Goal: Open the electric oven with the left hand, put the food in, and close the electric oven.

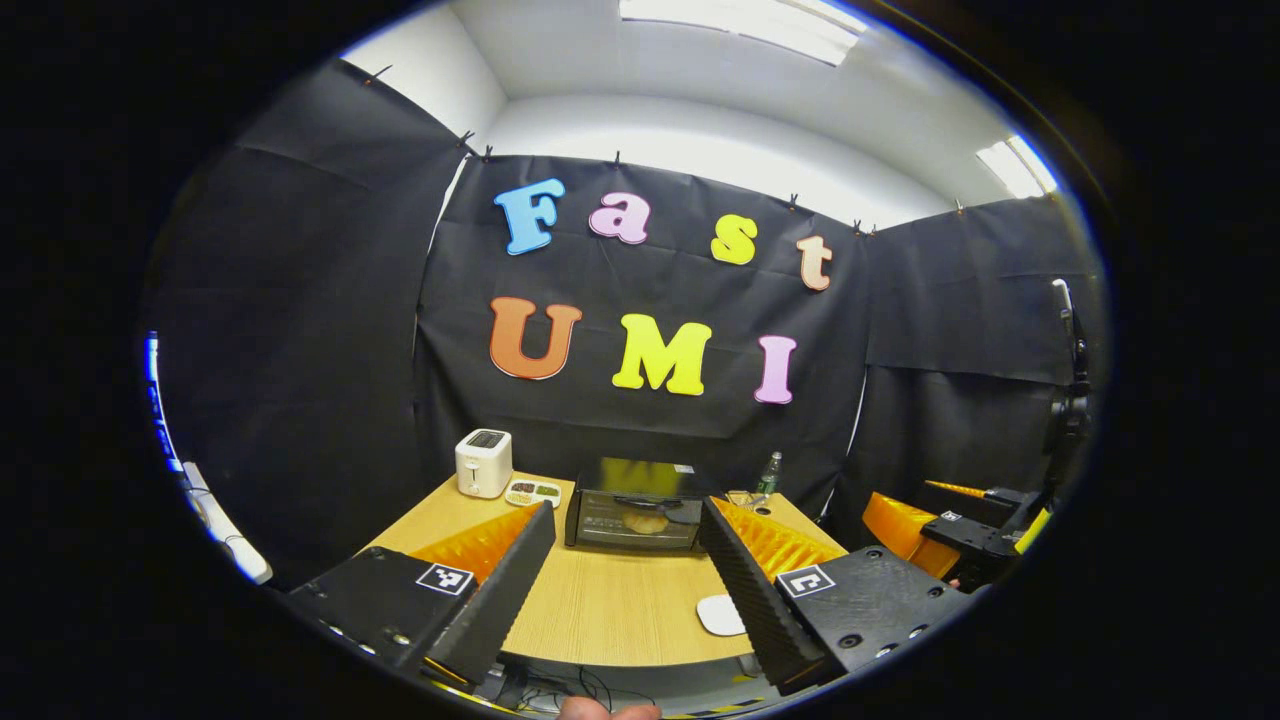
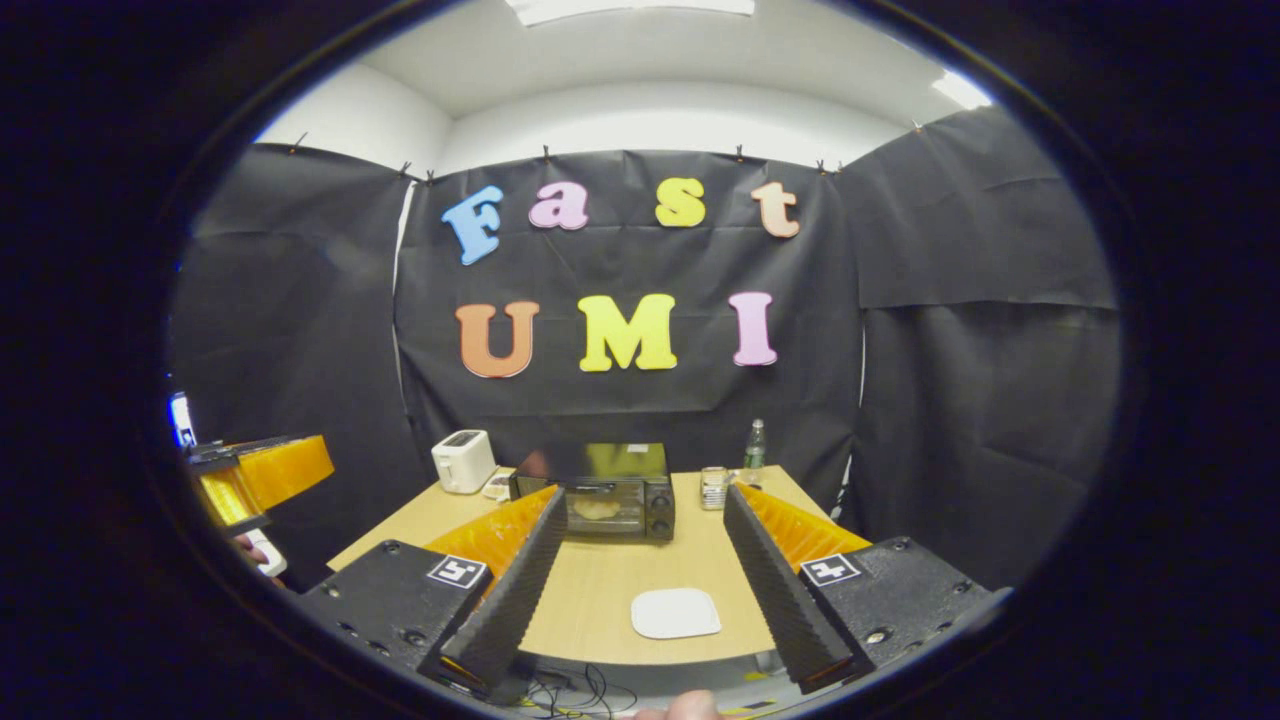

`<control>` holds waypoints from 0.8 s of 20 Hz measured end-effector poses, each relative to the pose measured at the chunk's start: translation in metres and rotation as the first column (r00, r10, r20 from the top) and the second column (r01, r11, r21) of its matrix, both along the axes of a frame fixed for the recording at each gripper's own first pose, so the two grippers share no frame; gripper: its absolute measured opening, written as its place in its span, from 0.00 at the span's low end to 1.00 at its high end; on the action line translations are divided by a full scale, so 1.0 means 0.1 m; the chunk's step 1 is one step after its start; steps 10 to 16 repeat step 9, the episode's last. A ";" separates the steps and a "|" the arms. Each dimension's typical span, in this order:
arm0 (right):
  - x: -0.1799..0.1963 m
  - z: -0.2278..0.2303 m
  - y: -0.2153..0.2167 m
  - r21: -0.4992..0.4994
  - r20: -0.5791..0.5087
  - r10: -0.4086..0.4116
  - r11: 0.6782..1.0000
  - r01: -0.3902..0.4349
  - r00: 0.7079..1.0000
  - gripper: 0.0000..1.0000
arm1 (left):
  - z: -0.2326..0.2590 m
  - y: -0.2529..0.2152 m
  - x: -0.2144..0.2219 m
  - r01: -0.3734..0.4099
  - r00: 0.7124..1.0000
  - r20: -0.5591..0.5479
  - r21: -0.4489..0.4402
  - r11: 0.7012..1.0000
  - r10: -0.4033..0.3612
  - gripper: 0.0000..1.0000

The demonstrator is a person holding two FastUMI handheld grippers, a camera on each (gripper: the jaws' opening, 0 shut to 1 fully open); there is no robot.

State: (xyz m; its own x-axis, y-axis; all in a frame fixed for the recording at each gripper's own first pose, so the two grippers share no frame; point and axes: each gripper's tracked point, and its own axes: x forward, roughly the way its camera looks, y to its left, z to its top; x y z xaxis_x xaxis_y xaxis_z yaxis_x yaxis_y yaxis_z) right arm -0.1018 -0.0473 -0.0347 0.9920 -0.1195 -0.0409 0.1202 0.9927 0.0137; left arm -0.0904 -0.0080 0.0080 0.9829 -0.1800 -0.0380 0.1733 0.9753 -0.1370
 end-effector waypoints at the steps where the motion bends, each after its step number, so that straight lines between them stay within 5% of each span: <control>1: -0.03 -0.01 0.00 0.005 -0.003 -0.002 1.000 0.002 1.000 0.96 | -0.01 -0.01 -0.02 0.004 1.000 -0.002 -0.003 1.000 -0.004 0.95; 8: -0.13 0.11 -0.07 -0.002 0.035 -0.029 1.000 0.029 0.999 0.96 | 0.00 -0.05 -0.05 0.020 1.000 0.005 0.000 1.000 -0.020 0.94; 9: -0.13 0.10 -0.06 0.000 0.034 -0.028 1.000 0.028 0.999 1.00 | -0.02 -0.06 -0.02 0.021 1.000 -0.004 0.002 1.000 -0.021 0.83; 16: -0.13 0.10 -0.06 0.000 0.034 -0.028 1.000 0.028 0.999 1.00 | -0.02 -0.06 -0.02 0.021 1.000 -0.004 0.002 1.000 -0.021 0.83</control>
